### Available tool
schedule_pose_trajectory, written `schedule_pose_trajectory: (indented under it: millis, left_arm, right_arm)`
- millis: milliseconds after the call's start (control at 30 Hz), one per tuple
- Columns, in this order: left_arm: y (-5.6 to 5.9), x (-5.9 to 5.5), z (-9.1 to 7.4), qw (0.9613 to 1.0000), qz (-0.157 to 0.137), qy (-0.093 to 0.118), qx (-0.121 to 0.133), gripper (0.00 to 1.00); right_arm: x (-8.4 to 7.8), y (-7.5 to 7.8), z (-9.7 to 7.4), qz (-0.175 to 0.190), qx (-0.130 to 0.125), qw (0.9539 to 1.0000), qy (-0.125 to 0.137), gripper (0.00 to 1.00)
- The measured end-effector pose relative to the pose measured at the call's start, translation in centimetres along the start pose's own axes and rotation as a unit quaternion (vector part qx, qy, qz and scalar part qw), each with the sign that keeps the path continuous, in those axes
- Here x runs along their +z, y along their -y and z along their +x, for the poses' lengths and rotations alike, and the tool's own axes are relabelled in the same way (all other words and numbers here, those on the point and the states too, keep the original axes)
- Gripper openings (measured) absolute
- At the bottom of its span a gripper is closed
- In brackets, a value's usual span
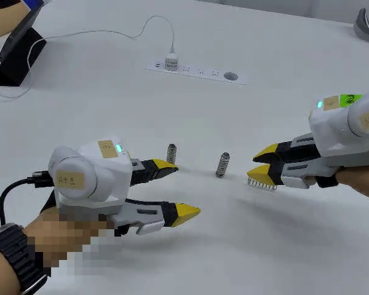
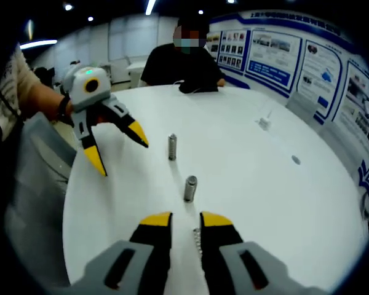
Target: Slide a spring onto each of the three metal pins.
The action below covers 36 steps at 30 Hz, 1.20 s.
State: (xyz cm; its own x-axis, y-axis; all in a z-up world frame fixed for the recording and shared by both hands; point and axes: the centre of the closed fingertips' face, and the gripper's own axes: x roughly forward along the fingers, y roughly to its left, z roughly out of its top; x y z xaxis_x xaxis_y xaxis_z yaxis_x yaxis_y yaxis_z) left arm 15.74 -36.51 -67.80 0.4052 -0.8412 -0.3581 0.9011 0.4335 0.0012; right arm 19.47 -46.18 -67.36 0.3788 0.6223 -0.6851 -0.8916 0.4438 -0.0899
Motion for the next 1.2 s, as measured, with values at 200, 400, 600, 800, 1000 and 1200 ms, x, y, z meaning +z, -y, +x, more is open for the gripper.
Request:
schedule_pose_trajectory:
  millis: [200,400,600,800,1000,1200]
  left_arm:
    - [0.1,0.1,0.1,1.0,0.003,-0.003,-0.003,0.49]
    - [0.2,0.1,0.2,1.0,0.005,-0.005,-0.006,0.49]
    - [0.3,0.1,0.4,0.9999,0.007,-0.008,-0.008,0.49]
    - [0.2,0.1,0.4,0.9999,0.007,-0.009,-0.007,0.49]
    - [0.2,-0.1,0.4,0.9999,0.005,-0.012,-0.006,0.48]
    - [0.2,-0.2,0.4,0.9999,0.004,-0.014,-0.004,0.48]
  right_arm:
    - [-1.8,0.2,-0.8,0.017,-0.009,0.9998,-0.007,0.19]
    - [-4.2,0.9,-1.0,0.034,-0.016,0.999,-0.022,0.19]
    - [-5.5,1.9,-0.4,0.043,-0.019,0.9984,-0.03,0.18]
    - [-5.8,2.4,0.3,0.046,-0.014,0.9983,-0.032,0.18]
    - [-6.5,2.3,1.3,0.047,-0.001,0.9981,-0.04,0.16]
    - [-7.0,2.2,1.7,0.043,0.009,0.9977,-0.051,0.15]
